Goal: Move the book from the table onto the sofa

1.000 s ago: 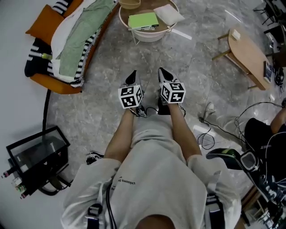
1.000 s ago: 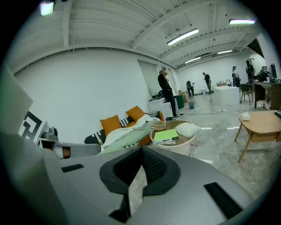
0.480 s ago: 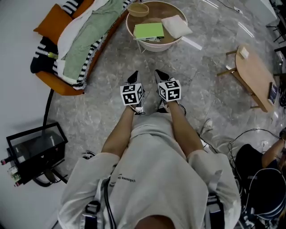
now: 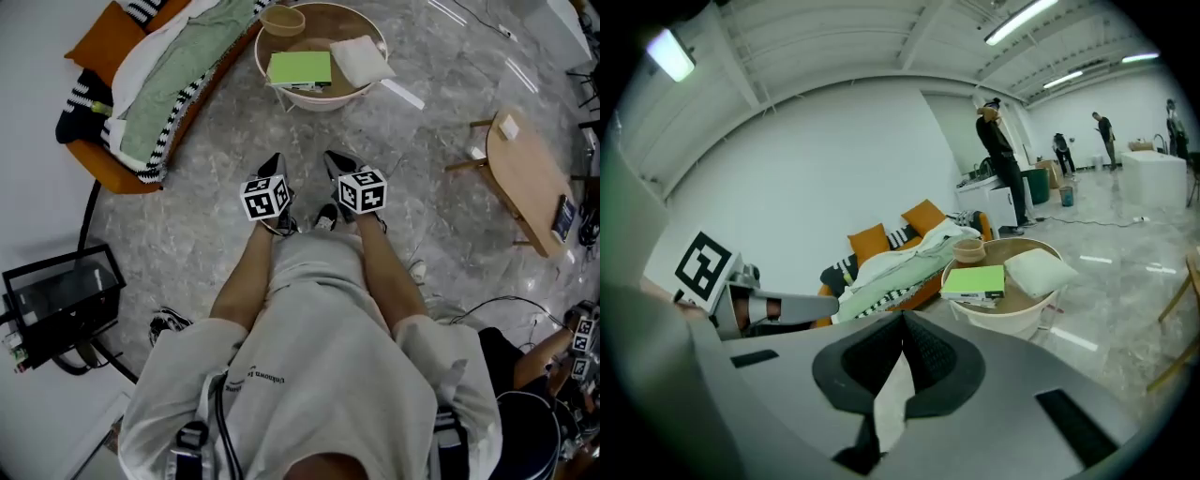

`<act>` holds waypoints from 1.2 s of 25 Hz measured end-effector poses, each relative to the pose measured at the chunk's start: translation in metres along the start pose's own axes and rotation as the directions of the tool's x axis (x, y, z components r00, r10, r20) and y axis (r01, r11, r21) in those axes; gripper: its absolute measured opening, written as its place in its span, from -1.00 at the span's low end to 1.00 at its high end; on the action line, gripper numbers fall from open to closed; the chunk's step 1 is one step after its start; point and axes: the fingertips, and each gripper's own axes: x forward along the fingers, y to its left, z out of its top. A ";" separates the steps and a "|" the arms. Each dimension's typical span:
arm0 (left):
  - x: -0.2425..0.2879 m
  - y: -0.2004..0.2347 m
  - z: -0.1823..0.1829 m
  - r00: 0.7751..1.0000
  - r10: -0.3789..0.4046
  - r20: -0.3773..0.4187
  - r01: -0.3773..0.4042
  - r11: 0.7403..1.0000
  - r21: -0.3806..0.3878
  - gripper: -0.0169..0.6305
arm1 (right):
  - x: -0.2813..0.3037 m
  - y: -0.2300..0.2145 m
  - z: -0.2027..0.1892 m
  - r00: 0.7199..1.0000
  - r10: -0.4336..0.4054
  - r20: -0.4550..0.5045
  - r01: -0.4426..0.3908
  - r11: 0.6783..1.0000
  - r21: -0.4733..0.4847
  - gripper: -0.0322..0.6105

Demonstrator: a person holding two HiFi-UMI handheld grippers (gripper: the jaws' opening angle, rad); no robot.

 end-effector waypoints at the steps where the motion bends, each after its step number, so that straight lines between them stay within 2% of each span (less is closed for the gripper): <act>1: 0.001 -0.003 0.000 1.000 0.004 0.004 -0.004 1.000 0.000 -0.92 | -0.004 -0.008 0.002 1.000 -0.001 0.019 0.000 0.999 0.034 -0.88; 3: 0.004 -0.006 0.005 1.000 0.013 0.018 -0.013 1.000 -0.003 -0.92 | -0.006 -0.018 0.005 0.999 0.014 0.037 -0.017 0.996 0.089 -0.89; 5: 0.005 -0.006 0.005 0.999 0.032 0.029 -0.031 0.999 -0.027 -0.92 | -0.006 -0.013 -0.002 0.997 0.079 0.020 -0.080 0.991 0.109 -0.88; 7: 0.004 -0.005 -0.001 0.999 0.046 0.023 -0.045 0.998 -0.042 -0.92 | -0.005 0.000 -0.013 0.989 0.145 -0.019 -0.143 0.986 0.088 -0.88; 10: 0.011 -0.012 -0.005 0.999 0.043 0.001 -0.043 0.999 -0.027 -0.92 | -0.005 0.009 -0.025 0.978 0.192 -0.085 -0.191 0.981 0.024 -0.88; 13: 0.016 -0.019 -0.001 0.999 0.039 -0.002 -0.039 0.999 -0.011 -0.92 | -0.010 0.010 -0.035 0.974 0.193 -0.117 -0.194 0.981 0.006 -0.89; 19: 0.027 -0.019 0.017 1.000 0.021 0.004 -0.021 0.999 0.038 -0.92 | 0.001 -0.006 -0.016 0.983 0.173 -0.063 -0.168 0.983 0.069 -0.89; 22: 0.029 -0.010 0.024 0.999 0.039 0.015 -0.039 0.999 0.016 -0.92 | 0.009 -0.006 -0.008 0.981 0.186 -0.056 -0.181 0.980 0.077 -0.88; 30: 0.051 0.013 0.034 0.998 0.063 0.002 -0.062 0.998 -0.009 -0.92 | 0.043 -0.008 -0.008 0.966 0.209 -0.156 -0.208 0.978 0.018 -0.88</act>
